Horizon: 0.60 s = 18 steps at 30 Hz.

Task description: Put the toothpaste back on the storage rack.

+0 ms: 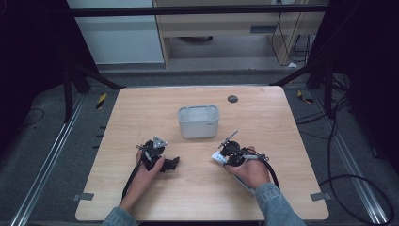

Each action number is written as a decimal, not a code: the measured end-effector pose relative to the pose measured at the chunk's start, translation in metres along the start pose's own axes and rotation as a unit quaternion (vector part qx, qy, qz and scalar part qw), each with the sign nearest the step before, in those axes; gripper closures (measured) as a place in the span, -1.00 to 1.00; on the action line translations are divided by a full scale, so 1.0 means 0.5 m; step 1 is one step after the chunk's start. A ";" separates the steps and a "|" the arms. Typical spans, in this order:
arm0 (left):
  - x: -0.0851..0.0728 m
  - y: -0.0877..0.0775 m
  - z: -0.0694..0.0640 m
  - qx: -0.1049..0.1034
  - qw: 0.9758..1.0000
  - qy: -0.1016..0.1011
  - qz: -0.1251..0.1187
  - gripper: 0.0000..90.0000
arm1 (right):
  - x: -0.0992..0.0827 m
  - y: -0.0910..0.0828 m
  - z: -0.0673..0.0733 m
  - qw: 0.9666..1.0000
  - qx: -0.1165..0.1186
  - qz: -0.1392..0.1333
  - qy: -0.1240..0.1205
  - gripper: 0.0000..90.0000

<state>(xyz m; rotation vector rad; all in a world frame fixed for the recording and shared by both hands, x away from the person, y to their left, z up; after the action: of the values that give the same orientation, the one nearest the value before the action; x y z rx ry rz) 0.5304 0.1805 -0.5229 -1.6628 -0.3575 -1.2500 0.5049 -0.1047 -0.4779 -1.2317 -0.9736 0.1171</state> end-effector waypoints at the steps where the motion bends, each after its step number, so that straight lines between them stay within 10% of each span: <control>1: 0.000 0.000 0.000 0.000 1.000 0.000 0.000 -1.00 | 0.000 0.000 0.000 1.000 0.000 0.000 0.000 0.75; 18: 0.000 0.000 0.000 0.000 1.000 0.000 0.000 -1.00 | 0.003 -0.085 -0.036 0.998 -0.041 -0.040 0.018 0.79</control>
<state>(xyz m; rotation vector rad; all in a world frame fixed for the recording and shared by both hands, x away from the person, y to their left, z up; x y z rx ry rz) 0.5304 0.1805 -0.5230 -1.6626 -0.3583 -1.2502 0.5005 -0.1334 -0.4420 -1.2644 -1.0037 -0.0078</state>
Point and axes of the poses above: each handheld gripper's, and its own axes: y roughly forward along the jaws, x roughly out of its top, z roughly to its left, the point moved 2 cm from there along y, roughly forward along the jaws, and after that the axes turned 13 degrees about -z, right-handed, at the moved point
